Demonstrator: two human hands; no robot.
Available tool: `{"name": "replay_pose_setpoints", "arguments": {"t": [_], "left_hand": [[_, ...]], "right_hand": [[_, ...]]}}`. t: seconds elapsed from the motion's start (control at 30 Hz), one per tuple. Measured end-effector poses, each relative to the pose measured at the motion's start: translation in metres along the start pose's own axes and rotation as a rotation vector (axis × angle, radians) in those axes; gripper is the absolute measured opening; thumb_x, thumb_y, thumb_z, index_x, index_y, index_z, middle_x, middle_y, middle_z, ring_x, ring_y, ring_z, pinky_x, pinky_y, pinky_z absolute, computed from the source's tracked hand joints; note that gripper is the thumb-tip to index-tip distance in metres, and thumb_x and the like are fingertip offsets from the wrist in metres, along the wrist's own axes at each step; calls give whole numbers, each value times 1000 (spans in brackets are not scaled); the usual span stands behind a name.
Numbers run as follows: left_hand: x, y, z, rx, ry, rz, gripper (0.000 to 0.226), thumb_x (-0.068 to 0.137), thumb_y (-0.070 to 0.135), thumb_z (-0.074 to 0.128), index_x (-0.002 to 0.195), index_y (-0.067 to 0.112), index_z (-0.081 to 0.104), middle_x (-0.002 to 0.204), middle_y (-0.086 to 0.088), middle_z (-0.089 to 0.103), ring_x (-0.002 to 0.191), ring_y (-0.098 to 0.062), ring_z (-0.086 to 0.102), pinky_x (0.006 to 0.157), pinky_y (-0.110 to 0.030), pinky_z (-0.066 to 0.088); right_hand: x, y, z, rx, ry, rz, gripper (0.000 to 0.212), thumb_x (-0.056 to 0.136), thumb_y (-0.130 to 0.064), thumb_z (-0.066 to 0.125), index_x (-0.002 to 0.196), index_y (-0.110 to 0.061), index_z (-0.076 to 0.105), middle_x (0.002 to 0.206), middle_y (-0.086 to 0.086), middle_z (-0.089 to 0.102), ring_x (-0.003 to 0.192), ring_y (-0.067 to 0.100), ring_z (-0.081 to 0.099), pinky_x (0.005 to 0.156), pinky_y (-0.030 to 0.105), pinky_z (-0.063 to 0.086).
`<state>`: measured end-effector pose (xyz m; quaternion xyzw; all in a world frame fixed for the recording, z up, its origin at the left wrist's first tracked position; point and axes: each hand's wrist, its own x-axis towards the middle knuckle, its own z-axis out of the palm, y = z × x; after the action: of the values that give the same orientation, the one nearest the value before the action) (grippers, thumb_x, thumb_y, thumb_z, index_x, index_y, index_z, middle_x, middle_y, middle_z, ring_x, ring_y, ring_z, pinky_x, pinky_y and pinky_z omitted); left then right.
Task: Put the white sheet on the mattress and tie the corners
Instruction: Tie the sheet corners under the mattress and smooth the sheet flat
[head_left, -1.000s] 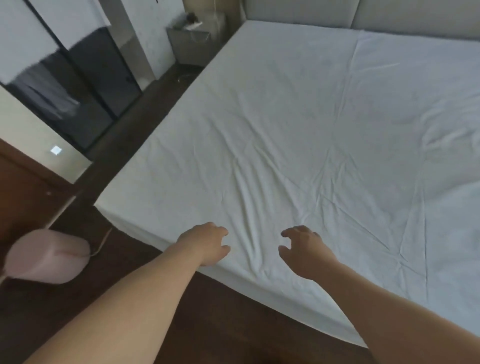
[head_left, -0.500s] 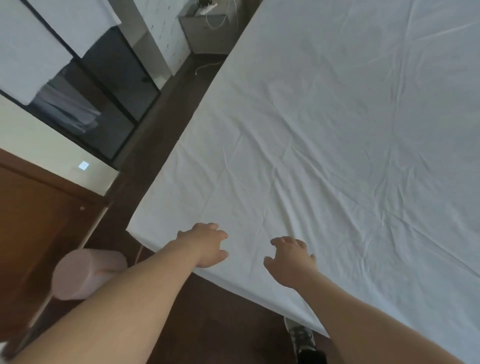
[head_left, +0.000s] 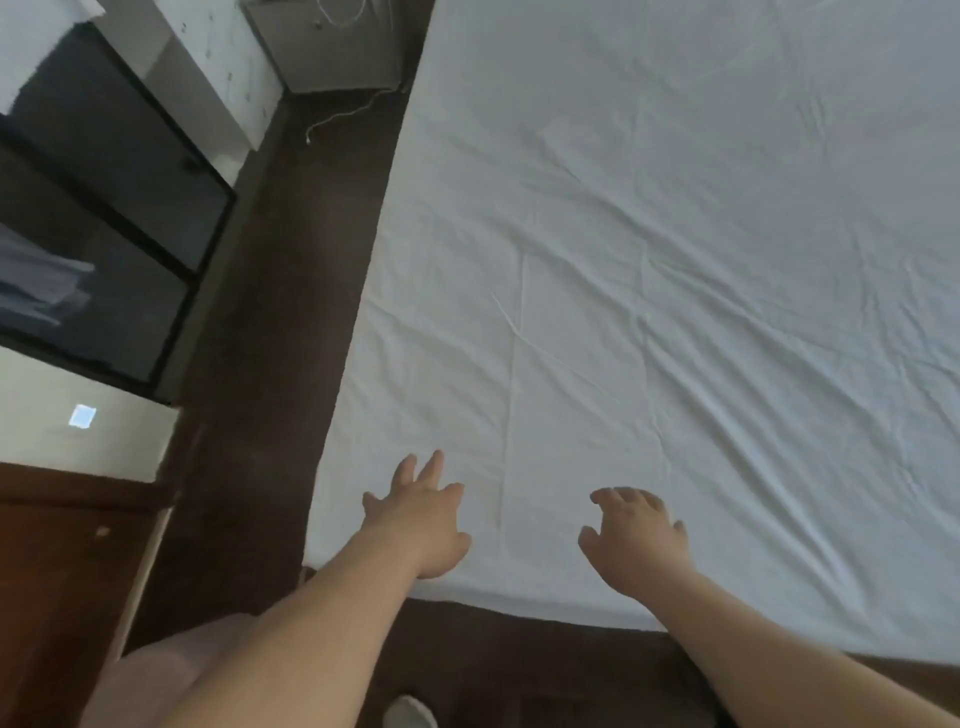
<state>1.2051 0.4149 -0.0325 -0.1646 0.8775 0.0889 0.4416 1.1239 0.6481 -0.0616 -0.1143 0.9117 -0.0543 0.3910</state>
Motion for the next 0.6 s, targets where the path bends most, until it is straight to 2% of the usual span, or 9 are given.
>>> {"name": "replay_pose_setpoints", "arguments": {"t": [0.1,0.2,0.37,0.5,0.6], "left_hand": [[22,-31,3,78,13,120,75,102,47,47,163,42,4,166,7,-33,154,-30,-29,121,-70,7],[52,-36,2,155,-7,199,75,103,48,45,162,44,-1,166,7,-34,153,-32,-30,121,-72,5],[96,-29,4,279,7,308,71,103,47,43,162,45,4,168,8,-28,155,-35,-24,118,-74,14],[127,-49,19,306,59,294,78,98,67,40,157,55,-10,163,13,-39,154,-37,-24,114,-76,22],[129,-87,58,362,-1,286,85,91,77,41,153,60,-14,162,17,-38,153,-37,-26,111,-76,26]], "right_hand": [[-13,-33,59,-42,-59,70,57,98,-51,42,152,-35,33,160,-10,30,155,21,12,119,65,16],[-21,-59,94,-13,-73,55,62,99,-57,41,156,-36,26,167,-8,15,157,25,-2,118,70,7],[1,-71,109,43,77,151,69,97,-61,40,158,-38,17,171,-4,-5,157,32,-11,119,71,8],[37,-73,109,4,192,128,81,95,-63,37,158,-42,-10,167,-4,-27,154,36,-23,118,73,3],[40,-80,142,-20,4,55,93,87,-67,46,155,-50,-15,165,-10,-31,154,34,-22,117,72,12]]}}
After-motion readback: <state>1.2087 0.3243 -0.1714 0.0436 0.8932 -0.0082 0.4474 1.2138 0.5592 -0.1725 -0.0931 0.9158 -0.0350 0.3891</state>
